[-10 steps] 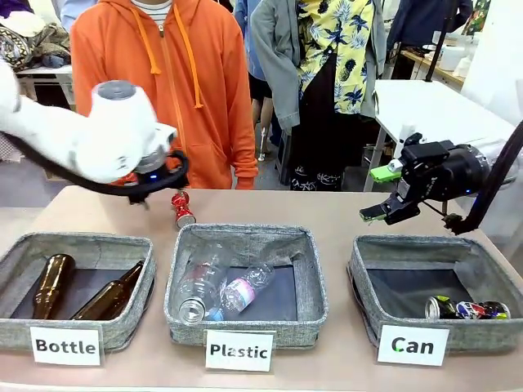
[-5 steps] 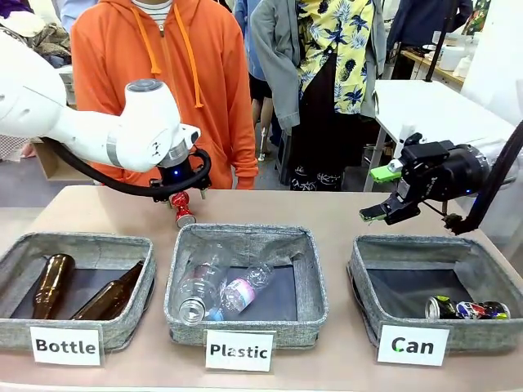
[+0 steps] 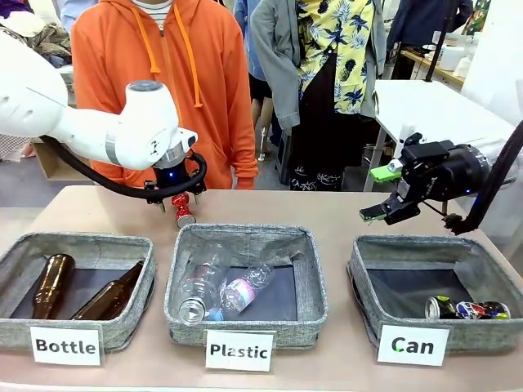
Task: Sort the can waste into the basket.
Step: Pick up the can waste from the table and place it in the right Fabric basket.
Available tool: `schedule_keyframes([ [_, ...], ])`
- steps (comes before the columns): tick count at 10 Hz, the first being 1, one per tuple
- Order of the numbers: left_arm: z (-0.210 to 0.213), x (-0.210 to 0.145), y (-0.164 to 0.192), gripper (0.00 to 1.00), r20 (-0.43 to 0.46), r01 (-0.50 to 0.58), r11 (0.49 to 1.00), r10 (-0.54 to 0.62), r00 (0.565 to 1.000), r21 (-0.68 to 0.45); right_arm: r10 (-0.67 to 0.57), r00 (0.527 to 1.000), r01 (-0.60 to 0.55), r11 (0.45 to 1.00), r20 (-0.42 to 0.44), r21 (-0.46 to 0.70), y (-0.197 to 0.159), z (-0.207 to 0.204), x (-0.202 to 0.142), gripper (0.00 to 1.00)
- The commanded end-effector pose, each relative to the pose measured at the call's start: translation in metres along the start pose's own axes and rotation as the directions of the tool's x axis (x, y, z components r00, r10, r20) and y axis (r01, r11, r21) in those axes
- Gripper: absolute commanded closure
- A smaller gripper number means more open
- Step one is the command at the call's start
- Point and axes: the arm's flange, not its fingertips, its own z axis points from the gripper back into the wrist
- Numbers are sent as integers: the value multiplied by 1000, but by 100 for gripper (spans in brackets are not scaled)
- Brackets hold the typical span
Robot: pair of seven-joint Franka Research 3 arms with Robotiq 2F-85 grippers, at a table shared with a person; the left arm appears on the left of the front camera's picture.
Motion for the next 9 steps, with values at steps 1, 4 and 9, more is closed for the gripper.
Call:
schedule_keyframes([
  [1, -23, 18, -3, 0, -48, 36, 999, -34, 998, 35, 14, 1000, -14, 1000, -13, 0, 2, 1, 0, 0],
  [4, -32, 19, -2, 35, -35, 57, 998, -57, 998, 12, 14, 1000, -14, 1000, -13, 0, 2, 1, 0, 0],
  [9, -31, 17, -2, 100, -44, 60, 998, -59, 997, 25, 14, 1000, -14, 1000, -13, 0, 2, 1, 0, 0],
])
